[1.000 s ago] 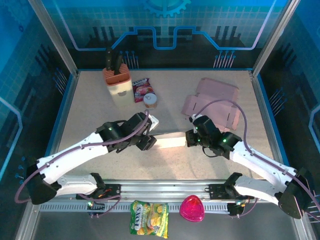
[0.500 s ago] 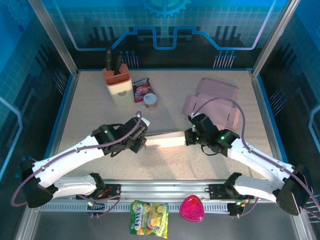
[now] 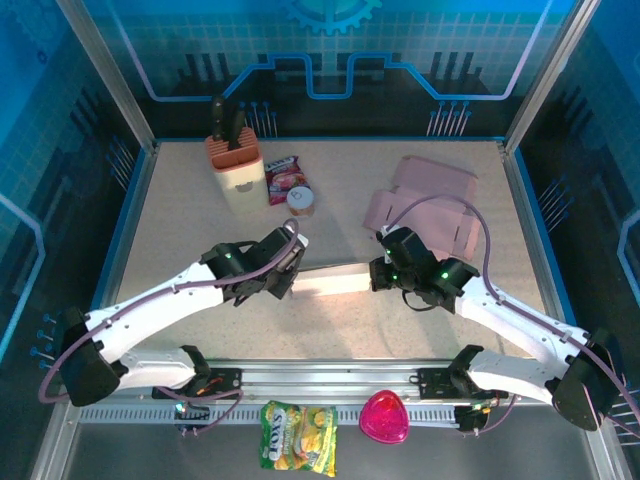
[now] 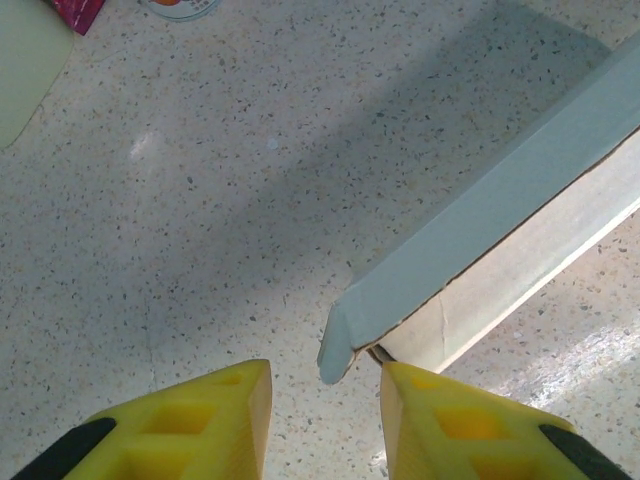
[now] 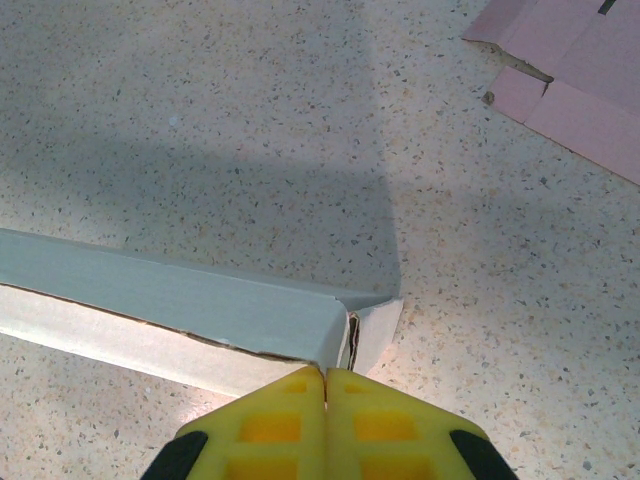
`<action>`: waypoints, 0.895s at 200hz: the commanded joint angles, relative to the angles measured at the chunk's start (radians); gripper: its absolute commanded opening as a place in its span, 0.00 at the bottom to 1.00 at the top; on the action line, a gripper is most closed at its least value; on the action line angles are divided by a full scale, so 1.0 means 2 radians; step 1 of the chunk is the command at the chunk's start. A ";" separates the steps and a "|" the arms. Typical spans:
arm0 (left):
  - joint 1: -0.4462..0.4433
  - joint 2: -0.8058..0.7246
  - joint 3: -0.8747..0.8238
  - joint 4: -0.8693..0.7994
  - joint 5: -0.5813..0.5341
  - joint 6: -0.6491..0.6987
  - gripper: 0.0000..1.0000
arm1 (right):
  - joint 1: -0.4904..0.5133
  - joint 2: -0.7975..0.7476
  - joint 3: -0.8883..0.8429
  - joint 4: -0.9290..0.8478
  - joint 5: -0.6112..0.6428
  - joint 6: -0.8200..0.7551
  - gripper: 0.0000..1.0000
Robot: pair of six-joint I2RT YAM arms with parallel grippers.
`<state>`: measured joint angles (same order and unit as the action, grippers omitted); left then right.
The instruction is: Fold the paper box
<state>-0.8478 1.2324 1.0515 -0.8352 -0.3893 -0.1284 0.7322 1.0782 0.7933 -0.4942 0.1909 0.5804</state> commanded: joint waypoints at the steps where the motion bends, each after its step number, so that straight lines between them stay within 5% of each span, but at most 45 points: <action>1: 0.006 0.014 -0.002 0.010 0.000 0.016 0.32 | 0.005 -0.001 0.012 -0.015 -0.001 0.007 0.00; 179: 0.025 0.031 -0.006 0.039 0.016 0.022 0.06 | 0.006 -0.005 0.011 -0.015 -0.003 0.006 0.00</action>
<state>-0.8066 1.2766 1.0294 -0.7704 -0.3771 -0.0971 0.7322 1.0775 0.7933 -0.4946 0.1902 0.5808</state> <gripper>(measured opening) 0.069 0.063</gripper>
